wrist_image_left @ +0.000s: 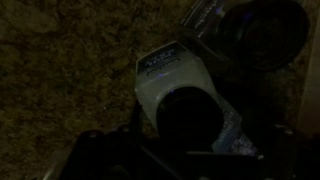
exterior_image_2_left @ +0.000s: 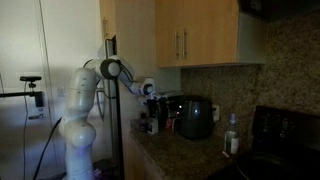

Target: Move the glass bottle to the right of the counter, close the air fryer, then move the cellars to the right of the counter

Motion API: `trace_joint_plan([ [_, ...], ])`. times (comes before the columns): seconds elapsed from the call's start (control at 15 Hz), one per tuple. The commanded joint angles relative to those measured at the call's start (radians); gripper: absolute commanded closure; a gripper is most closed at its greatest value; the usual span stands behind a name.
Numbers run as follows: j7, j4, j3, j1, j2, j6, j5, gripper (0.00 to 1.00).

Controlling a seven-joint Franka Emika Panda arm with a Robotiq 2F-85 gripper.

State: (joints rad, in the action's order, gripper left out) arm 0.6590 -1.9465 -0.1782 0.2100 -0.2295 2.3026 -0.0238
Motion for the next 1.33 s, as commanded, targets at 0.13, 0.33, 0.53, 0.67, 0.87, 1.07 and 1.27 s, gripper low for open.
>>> trace_joint_plan([
  [0.13, 0.092, 0.011, 0.049, 0.054, -0.055, 0.061, -0.09, 0.25],
  [0.33, 0.104, 0.005, 0.055, 0.062, -0.047, 0.05, -0.102, 0.42],
  [0.53, 0.106, 0.001, 0.059, 0.063, -0.028, 0.05, -0.113, 0.66],
  [0.67, 0.115, -0.002, 0.065, 0.064, -0.021, 0.036, -0.124, 0.69],
  [0.87, 0.158, -0.001, 0.086, 0.062, 0.007, -0.086, -0.166, 0.69],
  [1.07, 0.135, -0.031, 0.095, 0.024, 0.081, -0.233, -0.145, 0.69],
  [1.27, 0.108, -0.095, 0.124, -0.034, 0.177, -0.301, -0.106, 0.69],
])
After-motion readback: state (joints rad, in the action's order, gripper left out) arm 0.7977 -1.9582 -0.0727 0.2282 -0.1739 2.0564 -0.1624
